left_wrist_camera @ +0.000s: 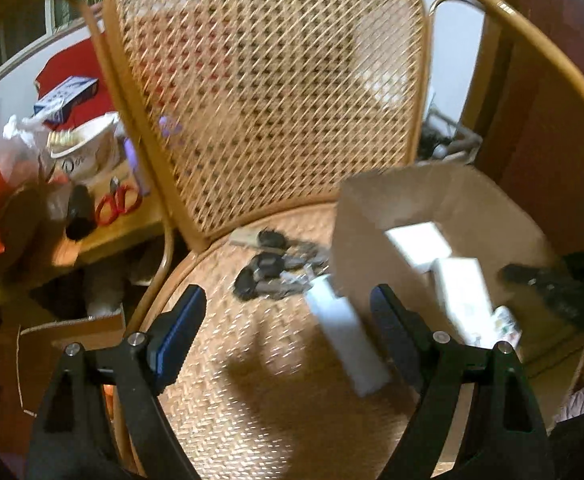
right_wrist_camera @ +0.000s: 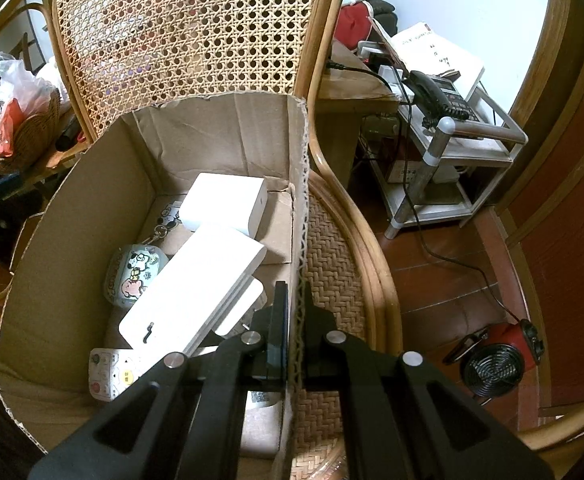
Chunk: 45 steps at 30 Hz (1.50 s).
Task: Organize rigid objects
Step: 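Move the left gripper to the white cylindrical device and grasp it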
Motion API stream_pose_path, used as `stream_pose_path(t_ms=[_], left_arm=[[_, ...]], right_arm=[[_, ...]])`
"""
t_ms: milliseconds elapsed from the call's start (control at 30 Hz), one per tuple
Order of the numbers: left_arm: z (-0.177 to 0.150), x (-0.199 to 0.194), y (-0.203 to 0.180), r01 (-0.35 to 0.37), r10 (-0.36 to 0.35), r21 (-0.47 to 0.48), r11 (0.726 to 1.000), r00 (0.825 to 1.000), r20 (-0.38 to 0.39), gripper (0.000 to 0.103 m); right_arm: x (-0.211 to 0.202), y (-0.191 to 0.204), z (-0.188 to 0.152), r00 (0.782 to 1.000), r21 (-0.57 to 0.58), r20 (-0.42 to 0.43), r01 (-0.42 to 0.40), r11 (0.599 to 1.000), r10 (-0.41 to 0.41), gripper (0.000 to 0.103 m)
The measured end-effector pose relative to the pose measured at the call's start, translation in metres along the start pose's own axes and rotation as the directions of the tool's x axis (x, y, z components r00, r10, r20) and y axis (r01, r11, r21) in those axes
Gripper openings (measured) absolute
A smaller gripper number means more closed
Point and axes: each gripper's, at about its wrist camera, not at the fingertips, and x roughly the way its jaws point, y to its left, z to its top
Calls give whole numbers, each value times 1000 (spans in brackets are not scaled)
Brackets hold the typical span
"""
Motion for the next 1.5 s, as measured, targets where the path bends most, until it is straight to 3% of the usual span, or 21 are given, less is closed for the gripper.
stream_pose_path(t_ms=[300, 500, 633, 800, 867, 967, 1033, 1067, 1167, 1500], left_arm=[[-24, 43, -10, 22, -19, 24, 999, 992, -121, 83], [-27, 54, -10, 56, -58, -18, 998, 988, -140, 80], [-27, 64, -15, 105, -110, -38, 994, 980, -164, 78], [-30, 83, -19, 116, -126, -61, 991, 971, -205, 77], [-30, 84, -21, 97, -104, -43, 994, 975, -196, 76], [-32, 82, -21, 83, -88, -37, 996, 978, -190, 68], [-32, 79, -24, 78, -80, -14, 997, 980, -184, 26], [-33, 78, -24, 55, -55, -8, 998, 980, -189, 26], [-35, 75, -16, 83, -88, -33, 996, 981, -176, 26], [-38, 46, -12, 96, -94, 8, 995, 986, -141, 25]], right_arm=[[-1, -2, 1, 1000, -1, -1, 0, 1000, 0, 5], [-2, -3, 1, 1000, -11, -1, 29, 1000, -29, 6], [-3, 1, 0, 996, -38, -5, 92, 995, -92, 6], [-4, -4, -1, 992, -41, -8, 125, 991, -125, 6], [-4, -3, -1, 990, -52, -5, 137, 989, -138, 6], [-5, -4, -1, 991, -54, -3, 134, 990, -134, 6], [-6, -3, -2, 992, -59, -1, 130, 990, -130, 6], [-5, -2, -2, 992, -59, -1, 128, 990, -128, 6], [-5, 0, -3, 992, -70, 3, 123, 990, -124, 6], [-3, 6, -2, 995, -81, 8, 95, 992, -95, 6]])
